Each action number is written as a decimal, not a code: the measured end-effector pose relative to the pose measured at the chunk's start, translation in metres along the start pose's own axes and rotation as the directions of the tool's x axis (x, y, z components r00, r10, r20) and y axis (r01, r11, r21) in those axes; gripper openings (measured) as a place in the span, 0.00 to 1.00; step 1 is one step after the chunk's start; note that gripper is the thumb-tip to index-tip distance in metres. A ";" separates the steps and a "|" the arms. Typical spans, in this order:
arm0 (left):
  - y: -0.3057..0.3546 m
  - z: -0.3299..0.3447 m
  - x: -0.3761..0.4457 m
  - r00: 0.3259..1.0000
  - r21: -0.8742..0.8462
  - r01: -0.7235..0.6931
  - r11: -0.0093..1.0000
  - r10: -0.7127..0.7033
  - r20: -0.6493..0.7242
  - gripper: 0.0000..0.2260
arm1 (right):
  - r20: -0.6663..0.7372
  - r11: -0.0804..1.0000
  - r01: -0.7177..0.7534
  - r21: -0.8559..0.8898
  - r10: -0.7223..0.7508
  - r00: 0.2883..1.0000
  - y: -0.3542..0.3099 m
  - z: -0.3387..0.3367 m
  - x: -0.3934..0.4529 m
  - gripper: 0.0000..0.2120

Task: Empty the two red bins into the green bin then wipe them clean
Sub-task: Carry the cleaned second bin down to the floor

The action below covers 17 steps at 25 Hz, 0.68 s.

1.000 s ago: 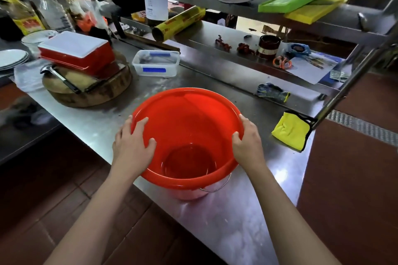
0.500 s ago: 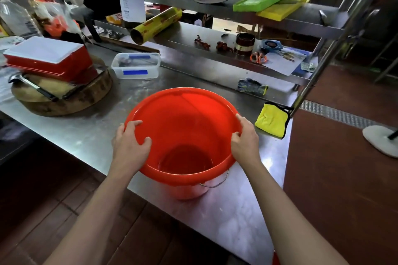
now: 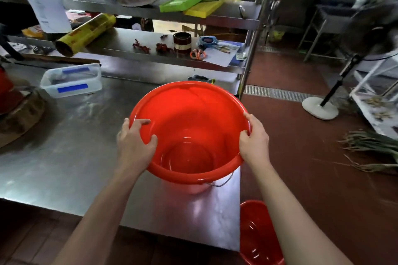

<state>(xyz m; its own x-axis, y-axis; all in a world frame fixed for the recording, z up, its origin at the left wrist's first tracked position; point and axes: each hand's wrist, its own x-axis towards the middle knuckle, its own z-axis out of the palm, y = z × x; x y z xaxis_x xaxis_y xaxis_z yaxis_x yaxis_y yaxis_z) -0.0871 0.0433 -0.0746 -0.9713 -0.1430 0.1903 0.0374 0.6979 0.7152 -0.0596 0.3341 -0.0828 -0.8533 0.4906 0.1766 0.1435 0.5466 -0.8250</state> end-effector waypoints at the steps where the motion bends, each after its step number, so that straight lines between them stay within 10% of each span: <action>1: 0.009 0.009 0.000 1.000 -0.002 -0.019 1.000 0.019 0.014 0.18 | -0.025 1.000 -0.012 -0.004 0.012 1.000 0.007 -0.011 0.002 0.26; 17: 0.203 0.172 -0.109 0.973 -0.066 -0.160 0.985 0.169 0.160 0.28 | -0.145 0.992 -0.127 -0.007 0.124 0.982 0.164 -0.250 0.035 0.26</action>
<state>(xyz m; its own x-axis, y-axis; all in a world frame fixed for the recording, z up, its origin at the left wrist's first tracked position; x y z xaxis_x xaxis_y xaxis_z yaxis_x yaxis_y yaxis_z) -0.0138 0.3211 -0.0660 -0.9760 0.0909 0.1980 0.2076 0.6639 0.7185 0.0597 0.6107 -0.0782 -0.7471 0.6479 0.1485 0.2541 0.4849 -0.8369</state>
